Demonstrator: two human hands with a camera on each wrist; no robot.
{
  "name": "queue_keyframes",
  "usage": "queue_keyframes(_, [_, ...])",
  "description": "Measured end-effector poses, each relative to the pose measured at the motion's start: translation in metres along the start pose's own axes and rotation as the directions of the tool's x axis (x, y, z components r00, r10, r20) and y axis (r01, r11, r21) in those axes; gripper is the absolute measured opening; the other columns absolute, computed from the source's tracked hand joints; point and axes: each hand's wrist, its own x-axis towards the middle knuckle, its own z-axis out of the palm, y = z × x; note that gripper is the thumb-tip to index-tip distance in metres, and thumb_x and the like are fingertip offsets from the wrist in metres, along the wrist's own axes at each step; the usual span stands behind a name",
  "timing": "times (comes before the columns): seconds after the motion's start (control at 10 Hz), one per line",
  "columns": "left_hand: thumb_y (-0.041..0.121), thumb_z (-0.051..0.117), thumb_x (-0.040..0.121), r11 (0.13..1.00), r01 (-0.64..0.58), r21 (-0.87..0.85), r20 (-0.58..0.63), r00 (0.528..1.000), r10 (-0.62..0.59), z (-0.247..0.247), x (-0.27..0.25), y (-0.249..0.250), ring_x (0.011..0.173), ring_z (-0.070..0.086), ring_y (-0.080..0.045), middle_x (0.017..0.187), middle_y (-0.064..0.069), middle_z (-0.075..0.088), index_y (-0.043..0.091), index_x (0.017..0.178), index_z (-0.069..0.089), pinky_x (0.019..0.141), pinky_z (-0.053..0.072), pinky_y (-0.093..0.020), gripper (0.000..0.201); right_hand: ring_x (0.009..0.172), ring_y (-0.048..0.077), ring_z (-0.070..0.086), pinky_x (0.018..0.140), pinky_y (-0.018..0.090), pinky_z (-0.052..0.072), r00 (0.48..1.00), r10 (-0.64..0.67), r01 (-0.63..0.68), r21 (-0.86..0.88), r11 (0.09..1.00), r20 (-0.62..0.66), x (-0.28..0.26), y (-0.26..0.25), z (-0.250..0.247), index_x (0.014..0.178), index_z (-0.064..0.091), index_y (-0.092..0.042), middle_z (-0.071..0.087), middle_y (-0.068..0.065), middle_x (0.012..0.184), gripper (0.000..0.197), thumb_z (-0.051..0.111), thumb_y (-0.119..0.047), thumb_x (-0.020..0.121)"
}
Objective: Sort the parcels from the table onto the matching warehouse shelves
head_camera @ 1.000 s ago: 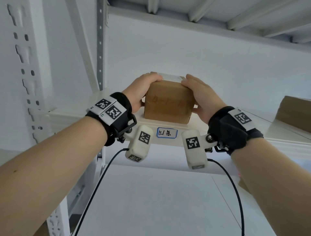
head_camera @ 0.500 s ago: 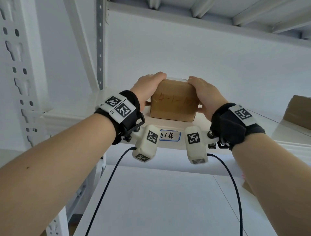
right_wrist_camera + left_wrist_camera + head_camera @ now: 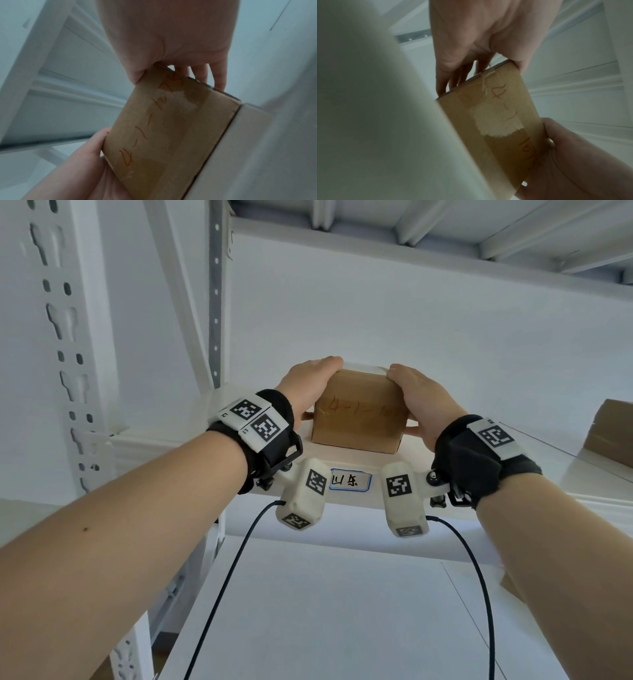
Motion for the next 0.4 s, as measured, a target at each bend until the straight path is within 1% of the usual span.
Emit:
queue_keyframes(0.1, [0.058,0.044,0.076,0.996,0.007,0.092,-0.004,1.0,-0.007,-0.002,-0.003,0.001,0.112,0.053,-0.022,0.114,0.0,0.054,0.021,0.12,0.056,0.1,0.043,-0.043,0.059,0.122,0.024,0.05,0.105,0.049,0.04,1.0,0.012,-0.011,-0.045,0.999,0.017,-0.003,-0.004,-0.005,0.097,0.058,-0.027,0.051,-0.005,0.111,0.02,0.043,-0.04,0.093])
queue_keyframes(0.2, [0.057,0.037,0.085,0.988,-0.019,0.153,-0.012,1.0,0.021,-0.003,-0.01,0.007,0.104,0.046,-0.021,0.112,-0.001,0.048,0.018,0.11,0.05,0.077,0.037,-0.033,0.047,0.126,0.026,0.047,0.104,0.048,0.038,1.0,0.011,-0.009,-0.108,0.994,0.015,-0.01,-0.007,-0.013,0.123,0.054,-0.021,0.05,0.0,0.126,0.037,0.04,-0.041,0.096])
queue_keyframes(0.3, [0.043,0.032,0.098,0.984,-0.024,0.176,-0.072,0.997,0.037,-0.003,-0.022,0.012,0.097,0.034,-0.02,0.095,0.001,0.039,0.02,0.089,0.04,0.08,0.03,-0.035,0.026,0.128,0.031,0.047,0.105,0.049,0.04,1.0,0.019,-0.022,-0.186,0.982,-0.019,-0.02,-0.005,-0.023,0.132,0.049,-0.015,0.05,0.009,0.139,0.045,0.036,-0.041,0.098])
queue_keyframes(0.4, [0.036,0.03,0.1,0.973,-0.047,0.226,-0.111,0.991,0.073,0.001,-0.038,0.019,0.097,0.029,-0.02,0.075,0.009,0.03,0.026,0.068,0.029,0.076,0.032,-0.03,0.034,0.131,0.037,0.045,0.108,0.048,0.038,0.998,0.017,-0.034,-0.265,0.964,-0.063,-0.032,-0.001,-0.033,0.137,0.048,-0.004,0.048,0.019,0.142,0.048,0.038,-0.033,0.1])
